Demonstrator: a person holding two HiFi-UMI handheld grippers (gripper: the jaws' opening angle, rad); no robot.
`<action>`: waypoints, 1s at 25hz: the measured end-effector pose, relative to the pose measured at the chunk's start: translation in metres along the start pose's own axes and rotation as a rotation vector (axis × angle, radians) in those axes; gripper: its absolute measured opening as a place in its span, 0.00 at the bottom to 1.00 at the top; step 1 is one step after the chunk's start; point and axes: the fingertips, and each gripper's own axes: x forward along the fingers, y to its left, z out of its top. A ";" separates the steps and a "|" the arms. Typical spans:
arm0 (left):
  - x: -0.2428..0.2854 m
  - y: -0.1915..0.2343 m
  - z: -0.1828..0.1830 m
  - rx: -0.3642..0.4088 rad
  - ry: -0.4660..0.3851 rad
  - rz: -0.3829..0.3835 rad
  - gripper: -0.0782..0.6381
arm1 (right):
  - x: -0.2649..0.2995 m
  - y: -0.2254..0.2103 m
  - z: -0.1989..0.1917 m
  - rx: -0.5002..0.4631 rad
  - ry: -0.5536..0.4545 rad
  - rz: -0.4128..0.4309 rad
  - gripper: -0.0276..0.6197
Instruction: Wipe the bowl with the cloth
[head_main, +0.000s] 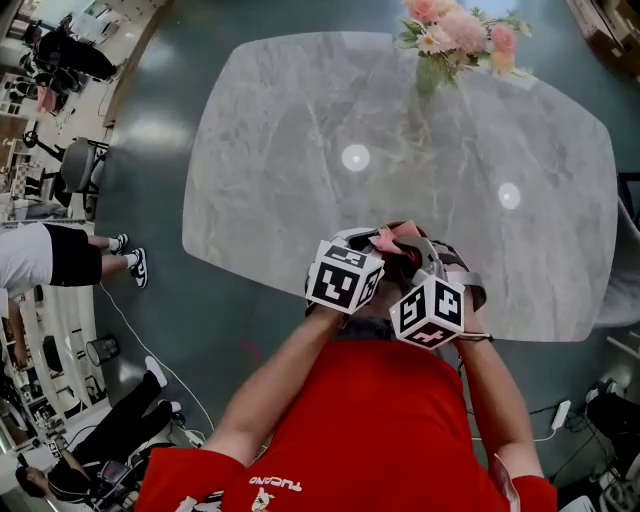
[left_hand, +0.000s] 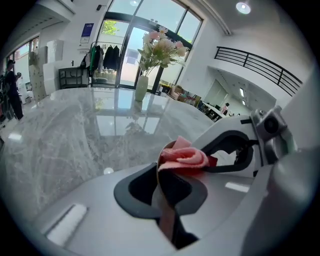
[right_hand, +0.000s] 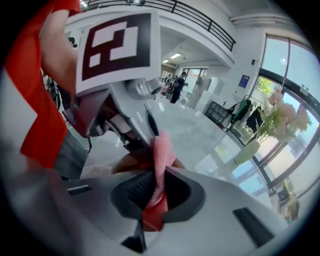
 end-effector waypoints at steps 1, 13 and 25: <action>-0.001 0.000 0.000 0.003 -0.002 0.003 0.13 | 0.002 -0.003 0.001 0.007 0.014 -0.009 0.08; -0.010 0.006 0.007 0.081 -0.037 0.056 0.13 | 0.003 -0.027 -0.012 0.089 0.208 -0.108 0.08; -0.008 0.000 0.010 0.166 -0.041 0.057 0.13 | -0.009 -0.024 -0.025 0.042 0.300 -0.074 0.08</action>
